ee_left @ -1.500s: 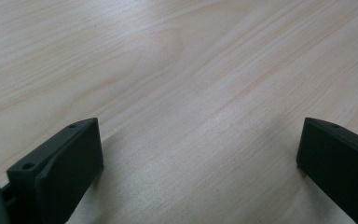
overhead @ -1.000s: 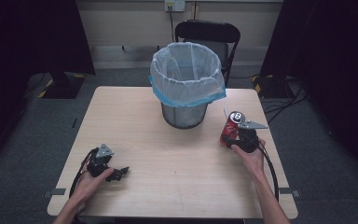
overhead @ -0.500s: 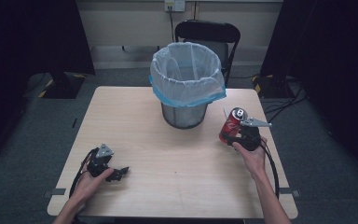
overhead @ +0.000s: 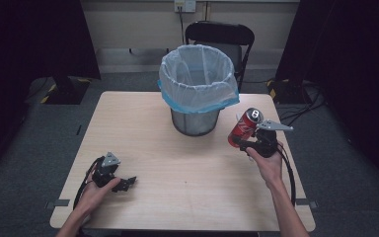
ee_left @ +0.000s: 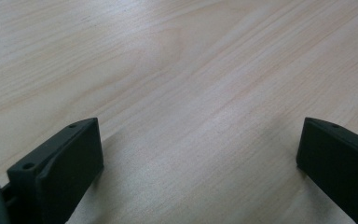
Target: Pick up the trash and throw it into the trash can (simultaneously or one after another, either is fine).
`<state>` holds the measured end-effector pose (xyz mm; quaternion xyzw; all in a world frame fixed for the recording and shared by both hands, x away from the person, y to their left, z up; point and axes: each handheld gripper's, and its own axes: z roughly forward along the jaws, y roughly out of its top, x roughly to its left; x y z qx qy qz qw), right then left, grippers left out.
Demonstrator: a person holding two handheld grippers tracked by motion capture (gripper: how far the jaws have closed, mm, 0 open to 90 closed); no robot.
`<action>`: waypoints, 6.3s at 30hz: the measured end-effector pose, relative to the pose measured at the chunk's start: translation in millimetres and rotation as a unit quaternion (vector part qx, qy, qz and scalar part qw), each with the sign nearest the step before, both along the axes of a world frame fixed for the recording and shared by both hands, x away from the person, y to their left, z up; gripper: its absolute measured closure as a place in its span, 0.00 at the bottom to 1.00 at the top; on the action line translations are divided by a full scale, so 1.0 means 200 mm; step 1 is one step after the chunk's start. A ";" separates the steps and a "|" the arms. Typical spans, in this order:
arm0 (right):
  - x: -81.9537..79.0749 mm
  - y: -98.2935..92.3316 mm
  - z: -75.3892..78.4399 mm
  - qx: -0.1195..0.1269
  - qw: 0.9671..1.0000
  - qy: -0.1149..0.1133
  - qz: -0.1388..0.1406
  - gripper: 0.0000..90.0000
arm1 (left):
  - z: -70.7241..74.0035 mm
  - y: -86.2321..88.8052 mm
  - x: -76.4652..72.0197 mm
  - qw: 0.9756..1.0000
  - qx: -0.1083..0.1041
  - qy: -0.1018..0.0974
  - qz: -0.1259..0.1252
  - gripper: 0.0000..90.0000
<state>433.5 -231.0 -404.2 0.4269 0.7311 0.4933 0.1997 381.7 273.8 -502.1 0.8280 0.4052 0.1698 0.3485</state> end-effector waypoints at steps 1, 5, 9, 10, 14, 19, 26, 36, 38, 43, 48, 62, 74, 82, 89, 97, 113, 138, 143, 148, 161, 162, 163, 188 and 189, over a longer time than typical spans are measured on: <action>-0.01 0.01 0.01 0.003 1.000 -0.002 0.004 0.38 | 0.00 0.00 0.00 1.000 0.000 0.000 0.000 0.00; -0.04 0.03 0.07 0.012 1.000 -0.011 0.016 0.38 | 0.00 0.00 0.00 1.000 0.000 0.000 0.000 0.00; -0.07 0.05 0.13 0.014 0.999 -0.021 0.030 0.38 | 0.00 0.00 0.00 1.000 0.000 0.000 0.000 0.00; -0.07 0.06 0.15 0.016 0.999 -0.022 0.032 0.38 | 0.00 0.00 0.00 1.000 0.000 0.000 0.000 0.00; -0.09 0.08 0.20 0.022 0.998 -0.029 0.042 0.38 | 0.00 0.00 0.00 1.000 0.000 0.000 0.000 0.00; -0.10 0.10 0.26 0.026 0.998 -0.033 0.053 0.38 | 0.00 0.00 0.00 1.000 0.000 0.000 0.000 0.00; -0.09 0.13 0.34 0.040 0.996 -0.041 0.071 0.38 | 0.00 0.00 0.00 1.000 0.000 0.000 0.000 0.00; -0.06 0.19 0.46 0.057 0.993 -0.058 0.088 0.38 | 0.00 0.00 0.00 1.000 0.000 0.000 0.000 0.00; -0.05 0.20 0.48 0.057 0.992 -0.060 0.091 0.38 | 0.00 0.00 0.00 1.000 0.000 0.000 0.000 0.00; -0.03 0.22 0.51 0.064 0.991 -0.065 0.095 0.38 | 0.00 0.00 0.00 1.000 0.000 0.000 0.000 0.00; 0.00 0.24 0.57 0.072 0.990 -0.075 0.097 0.38 | 0.00 0.00 0.00 1.000 0.000 0.000 0.000 0.00; 0.11 0.34 0.72 0.102 0.985 -0.088 0.108 0.38 | 0.00 0.00 0.00 1.000 0.000 0.000 0.000 0.00; 0.23 0.43 0.82 0.090 0.985 -0.106 0.102 0.38 | 0.00 0.00 0.00 1.000 0.000 0.000 0.000 0.00; 0.33 0.48 0.88 0.081 0.987 -0.108 0.088 0.38 | 0.00 0.00 0.00 1.000 0.000 0.000 -0.001 0.00; 0.45 0.52 0.90 0.054 0.992 -0.101 0.060 0.38 | 0.00 0.00 0.00 1.000 0.001 0.000 -0.001 0.00; 0.55 0.54 0.88 0.042 0.995 -0.080 0.035 0.38 | 0.00 0.00 0.00 1.000 -0.001 -0.001 0.001 0.00; 0.60 0.52 0.81 0.050 0.997 -0.058 0.021 0.31 | 0.00 0.00 0.00 1.000 0.001 0.000 -0.002 0.00; 0.44 0.41 0.82 0.047 0.995 -0.080 0.030 0.33 | 0.00 0.01 0.00 1.000 0.006 -0.001 -0.005 0.00; 0.41 0.40 0.83 0.035 0.996 -0.081 0.032 0.31 | 0.00 0.01 0.00 1.000 0.006 -0.001 -0.005 0.00; 0.36 0.37 0.83 0.026 0.996 -0.082 0.036 0.30 | 0.00 0.01 0.00 1.000 0.005 0.000 -0.003 0.01; 0.24 0.24 0.77 0.003 0.997 -0.075 0.029 0.26 | 0.00 0.01 0.00 1.000 0.005 0.000 -0.003 0.01; 0.23 0.23 0.76 0.004 0.997 -0.076 0.028 0.26 | 0.00 0.01 0.00 1.000 0.005 0.000 -0.003 0.00; 0.22 0.22 0.76 0.005 0.997 -0.076 0.027 0.26 | 0.00 0.01 0.00 1.000 0.005 0.000 -0.003 0.01; 0.03 -0.02 0.29 -0.011 1.000 -0.012 -0.006 0.37 | 0.00 0.01 0.00 1.000 0.007 -0.001 -0.003 0.01; 0.02 -0.04 0.25 -0.011 1.000 -0.007 -0.010 0.38 | 0.00 0.01 0.00 1.000 0.007 -0.001 -0.004 0.01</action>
